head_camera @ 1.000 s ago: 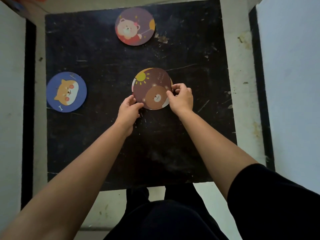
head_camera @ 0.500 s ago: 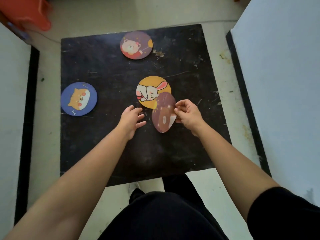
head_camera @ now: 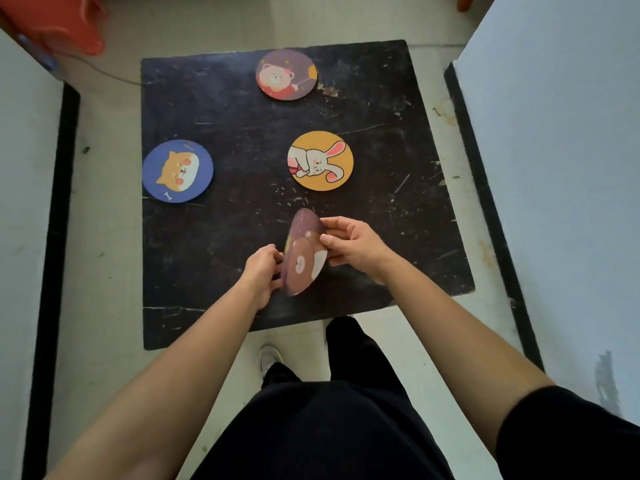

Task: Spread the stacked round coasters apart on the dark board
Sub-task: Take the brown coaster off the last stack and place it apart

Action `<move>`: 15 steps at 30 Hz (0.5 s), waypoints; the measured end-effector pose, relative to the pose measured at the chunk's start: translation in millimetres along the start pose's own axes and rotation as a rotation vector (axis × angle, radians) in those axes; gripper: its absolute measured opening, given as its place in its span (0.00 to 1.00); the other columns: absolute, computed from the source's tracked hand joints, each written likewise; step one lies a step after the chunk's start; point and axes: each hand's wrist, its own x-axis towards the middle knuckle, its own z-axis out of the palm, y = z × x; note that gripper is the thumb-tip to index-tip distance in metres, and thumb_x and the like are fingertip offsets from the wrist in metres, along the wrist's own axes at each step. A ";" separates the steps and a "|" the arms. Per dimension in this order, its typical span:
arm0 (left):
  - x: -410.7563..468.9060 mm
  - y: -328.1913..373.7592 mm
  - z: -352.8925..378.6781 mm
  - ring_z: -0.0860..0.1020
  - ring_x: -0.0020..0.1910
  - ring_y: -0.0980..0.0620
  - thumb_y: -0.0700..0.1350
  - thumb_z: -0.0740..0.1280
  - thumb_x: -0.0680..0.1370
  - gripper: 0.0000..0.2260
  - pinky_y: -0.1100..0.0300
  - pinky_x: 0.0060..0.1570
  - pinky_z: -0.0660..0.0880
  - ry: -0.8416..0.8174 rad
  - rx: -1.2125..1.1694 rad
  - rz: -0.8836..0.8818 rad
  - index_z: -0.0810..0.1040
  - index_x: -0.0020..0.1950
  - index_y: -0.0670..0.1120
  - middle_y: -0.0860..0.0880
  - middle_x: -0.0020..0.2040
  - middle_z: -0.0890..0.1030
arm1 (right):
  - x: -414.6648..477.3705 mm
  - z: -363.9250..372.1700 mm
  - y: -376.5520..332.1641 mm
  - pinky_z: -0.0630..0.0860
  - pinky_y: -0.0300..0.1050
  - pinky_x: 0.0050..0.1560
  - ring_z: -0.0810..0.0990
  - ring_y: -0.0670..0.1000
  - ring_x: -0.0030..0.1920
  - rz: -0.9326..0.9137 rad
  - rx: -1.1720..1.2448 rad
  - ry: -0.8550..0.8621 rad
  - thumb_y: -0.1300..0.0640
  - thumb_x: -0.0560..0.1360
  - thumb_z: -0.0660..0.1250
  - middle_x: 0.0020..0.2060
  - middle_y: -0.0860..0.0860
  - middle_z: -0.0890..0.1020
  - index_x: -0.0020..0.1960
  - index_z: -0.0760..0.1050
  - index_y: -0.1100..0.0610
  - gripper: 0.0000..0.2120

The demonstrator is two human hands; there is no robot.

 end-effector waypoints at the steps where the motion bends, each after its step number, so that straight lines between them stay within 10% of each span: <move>1: 0.7 -1.7 -1.8 0.80 0.50 0.46 0.41 0.57 0.79 0.10 0.49 0.44 0.80 0.000 0.010 0.028 0.78 0.49 0.47 0.44 0.53 0.82 | -0.6 0.0 5.9 0.81 0.40 0.39 0.84 0.48 0.51 0.011 -0.013 0.016 0.61 0.80 0.65 0.53 0.49 0.84 0.68 0.73 0.53 0.17; 8: 12.9 -17.8 -10.8 0.82 0.48 0.49 0.37 0.68 0.77 0.07 0.53 0.43 0.82 0.136 0.135 0.191 0.79 0.52 0.47 0.45 0.50 0.82 | 9.3 -13.9 59.9 0.83 0.44 0.37 0.84 0.51 0.45 0.186 -0.281 0.273 0.60 0.79 0.67 0.47 0.49 0.83 0.66 0.76 0.53 0.17; 15: 29.2 -45.0 -4.9 0.81 0.50 0.47 0.41 0.70 0.76 0.11 0.48 0.54 0.80 0.200 0.518 0.198 0.79 0.58 0.46 0.48 0.51 0.82 | 12.5 -6.9 97.6 0.79 0.57 0.62 0.80 0.56 0.60 0.257 -0.381 0.317 0.62 0.78 0.66 0.63 0.54 0.81 0.72 0.72 0.52 0.23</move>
